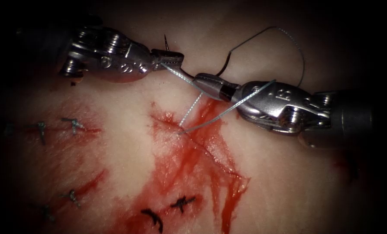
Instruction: Wound Closure
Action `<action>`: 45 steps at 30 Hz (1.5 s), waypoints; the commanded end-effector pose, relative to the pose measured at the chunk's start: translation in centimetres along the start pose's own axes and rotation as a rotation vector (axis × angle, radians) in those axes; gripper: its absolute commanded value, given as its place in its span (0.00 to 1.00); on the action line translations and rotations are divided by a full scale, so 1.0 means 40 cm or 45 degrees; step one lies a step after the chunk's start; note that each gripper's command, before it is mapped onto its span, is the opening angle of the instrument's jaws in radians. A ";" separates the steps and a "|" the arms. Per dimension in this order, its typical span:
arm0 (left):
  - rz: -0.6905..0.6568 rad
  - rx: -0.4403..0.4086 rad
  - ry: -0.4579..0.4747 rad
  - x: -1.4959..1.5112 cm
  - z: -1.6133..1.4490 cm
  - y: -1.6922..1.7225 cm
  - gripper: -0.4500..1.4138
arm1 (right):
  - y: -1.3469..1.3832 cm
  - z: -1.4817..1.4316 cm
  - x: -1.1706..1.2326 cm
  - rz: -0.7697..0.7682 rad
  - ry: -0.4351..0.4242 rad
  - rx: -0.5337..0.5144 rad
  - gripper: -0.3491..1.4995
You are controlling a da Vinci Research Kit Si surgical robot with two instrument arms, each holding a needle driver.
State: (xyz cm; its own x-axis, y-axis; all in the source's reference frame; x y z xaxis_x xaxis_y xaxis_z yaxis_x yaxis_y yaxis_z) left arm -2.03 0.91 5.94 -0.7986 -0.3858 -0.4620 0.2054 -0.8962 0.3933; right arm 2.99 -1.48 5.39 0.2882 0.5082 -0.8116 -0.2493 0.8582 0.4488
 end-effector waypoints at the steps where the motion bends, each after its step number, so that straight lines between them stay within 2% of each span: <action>1: -0.009 0.007 0.011 0.0001 0.0027 0.0006 0.00 | -0.0010 0.0033 -0.0003 -0.021 -0.004 0.077 0.00; 3: -0.016 0.023 0.036 -0.0004 0.0038 0.0008 0.00 | -0.0016 0.0043 0.0002 -0.052 0.020 0.157 0.00; 7: -0.014 0.029 0.036 -0.0021 0.0049 0.0008 0.00 | -0.0031 0.0062 0.0014 -0.093 0.146 0.298 0.00; 11: -0.007 0.035 0.033 -0.0036 0.0061 0.0018 0.00 | -0.0039 0.0081 0.0020 -0.113 0.220 0.352 0.00; 13: 0.004 0.038 0.035 -0.0038 0.0070 0.0030 0.00 | -0.0044 0.0092 0.0023 -0.093 0.290 0.376 0.00; 15: -0.015 0.047 0.026 -0.0037 0.0084 0.0044 0.00 | -0.0059 0.0108 0.0029 0.019 0.456 0.435 0.00; 18: -0.040 0.044 0.030 -0.0037 0.0101 0.0063 0.00 | -0.0071 0.0124 0.0038 0.045 0.533 0.489 0.00; 19: -0.057 0.027 0.022 -0.0037 0.0109 0.0076 0.00 | -0.0076 0.0133 0.0042 0.056 0.589 0.486 0.00; 20: -0.057 0.027 0.022 -0.0037 0.0109 0.0076 0.00 | -0.0076 0.0133 0.0042 0.056 0.589 0.486 0.00; 23: -0.076 -0.019 0.002 -0.0038 0.0124 0.0102 0.00 | -0.0077 0.0133 0.0045 0.116 0.677 0.406 0.00; 25: -0.084 -0.042 -0.009 -0.0041 0.0133 0.0117 0.00 | -0.0069 0.0128 0.0048 0.145 0.697 0.408 0.00; 28: -0.094 -0.078 -0.014 -0.0050 0.0144 0.0139 0.00 | -0.0052 0.0118 0.0051 0.193 0.730 0.314 0.00; 33: -0.116 -0.109 -0.016 -0.0055 0.0146 0.0159 0.00 | -0.0031 0.0102 0.0056 0.251 0.790 0.231 0.00; 35: -0.116 -0.115 -0.012 -0.0054 0.0147 0.0163 0.00 | -0.0023 0.0098 0.0056 0.264 0.802 0.158 0.00; 38: -0.130 -0.123 -0.011 -0.0046 0.0147 0.0170 0.00 | -0.0022 0.0100 0.0059 0.285 0.827 -0.050 0.00; 42: -0.144 -0.137 0.006 -0.0028 0.0147 0.0169 0.00 | -0.0036 0.0104 0.0066 0.276 0.765 -0.271 0.00; 45: -0.090 -0.143 0.020 -0.0007 0.0145 0.0169 0.00 | -0.0047 0.0098 0.0085 0.279 0.645 -0.416 0.00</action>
State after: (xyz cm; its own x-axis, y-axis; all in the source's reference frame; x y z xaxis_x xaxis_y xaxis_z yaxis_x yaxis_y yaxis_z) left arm -2.18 0.43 6.60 -0.8008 -0.3391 -0.4937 0.2258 -0.9344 0.2756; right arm 3.42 -1.46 5.19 -0.2400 0.5082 -0.8272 -0.5640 0.6205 0.5448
